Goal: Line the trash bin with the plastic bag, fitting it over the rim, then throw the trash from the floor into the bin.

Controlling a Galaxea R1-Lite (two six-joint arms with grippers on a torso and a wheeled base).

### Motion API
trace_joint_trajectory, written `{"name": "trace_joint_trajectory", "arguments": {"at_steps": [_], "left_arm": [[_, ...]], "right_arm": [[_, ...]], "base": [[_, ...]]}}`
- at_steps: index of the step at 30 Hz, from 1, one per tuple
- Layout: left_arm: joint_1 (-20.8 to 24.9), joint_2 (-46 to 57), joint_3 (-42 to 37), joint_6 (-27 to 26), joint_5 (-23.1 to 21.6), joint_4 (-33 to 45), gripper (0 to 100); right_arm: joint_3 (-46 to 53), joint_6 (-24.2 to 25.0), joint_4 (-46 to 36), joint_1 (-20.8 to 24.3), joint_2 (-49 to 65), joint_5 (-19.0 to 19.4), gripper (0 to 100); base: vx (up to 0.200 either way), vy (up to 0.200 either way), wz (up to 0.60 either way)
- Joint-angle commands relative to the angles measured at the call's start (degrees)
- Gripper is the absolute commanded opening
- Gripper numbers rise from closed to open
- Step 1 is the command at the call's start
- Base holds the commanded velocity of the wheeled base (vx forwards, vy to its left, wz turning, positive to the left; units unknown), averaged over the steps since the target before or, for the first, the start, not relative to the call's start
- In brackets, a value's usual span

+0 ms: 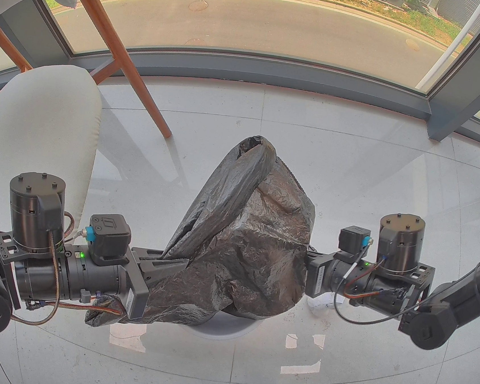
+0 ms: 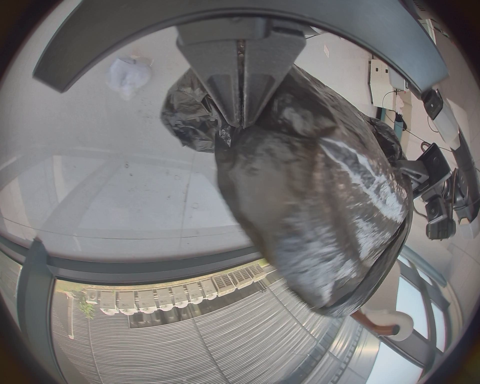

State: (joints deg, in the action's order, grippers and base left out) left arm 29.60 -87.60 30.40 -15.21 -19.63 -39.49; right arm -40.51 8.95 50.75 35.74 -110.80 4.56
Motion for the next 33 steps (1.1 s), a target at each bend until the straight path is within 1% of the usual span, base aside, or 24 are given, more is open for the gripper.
{"name": "trace_joint_trajectory", "arguments": {"at_steps": [1, 5, 8, 12, 17, 21, 27, 29, 32, 33], "left_arm": [[-0.9, 0.1, 0.0, 0.0, 0.3, 0.0, 0], [-1.0, 0.4, -0.1, -0.1, 0.6, 0.0, 0], [-1.6, 0.5, 0.0, 0.0, 2.5, 0.0, 0], [-1.7, 0.9, 0.2, 0.0, 2.7, 0.0, 0], [-1.8, 1.6, -1.5, -0.2, 2.8, 0.0, 0], [-1.7, 2.0, -2.4, -0.5, 2.8, 0.0, 0], [-1.6, 1.0, -2.3, -0.7, 2.9, 0.1, 0], [-1.6, -0.2, -2.1, -0.7, 3.9, 0.1, 0], [-1.2, -2.0, -1.2, -0.8, 7.4, 0.4, 0], [-1.0, -2.4, -1.0, -0.8, 7.8, 0.4, 0]], "right_arm": [[-1.3, 0.0, 3.1, 5.0, -6.5, -0.3, 0], [-1.7, 0.1, 3.2, 7.0, -8.5, -0.3, 0], [-3.3, 0.1, 3.3, 8.9, -11.1, -0.4, 0], [-7.1, 0.1, 3.3, 9.4, -14.3, -0.5, 0], [-10.5, 0.2, 3.3, 9.4, -18.3, -0.6, 0], [-10.8, 0.2, 3.3, 9.4, -20.2, -0.6, 0], [-11.2, 0.2, 3.4, 8.3, -24.3, -0.6, 0], [-12.8, 0.2, 3.4, 7.9, -25.7, -0.7, 0], [-15.5, 0.2, 3.3, 6.7, -25.8, -1.6, 0], [-15.7, 0.3, 3.3, 6.5, -25.6, -1.7, 0]], "base": [[0.0, 0.0, 0.0], [0.0, 0.0, 0.0], [0.0, 0.0, 0.0], [0.0, 0.0, 0.0], [0.0, 0.0, 0.0], [0.0, 0.0, 0.0], [0.0, 0.0, 0.0], [0.0, 0.0, 0.0], [0.0, 0.0, 0.0], [0.0, 0.0, 0.0]]}}
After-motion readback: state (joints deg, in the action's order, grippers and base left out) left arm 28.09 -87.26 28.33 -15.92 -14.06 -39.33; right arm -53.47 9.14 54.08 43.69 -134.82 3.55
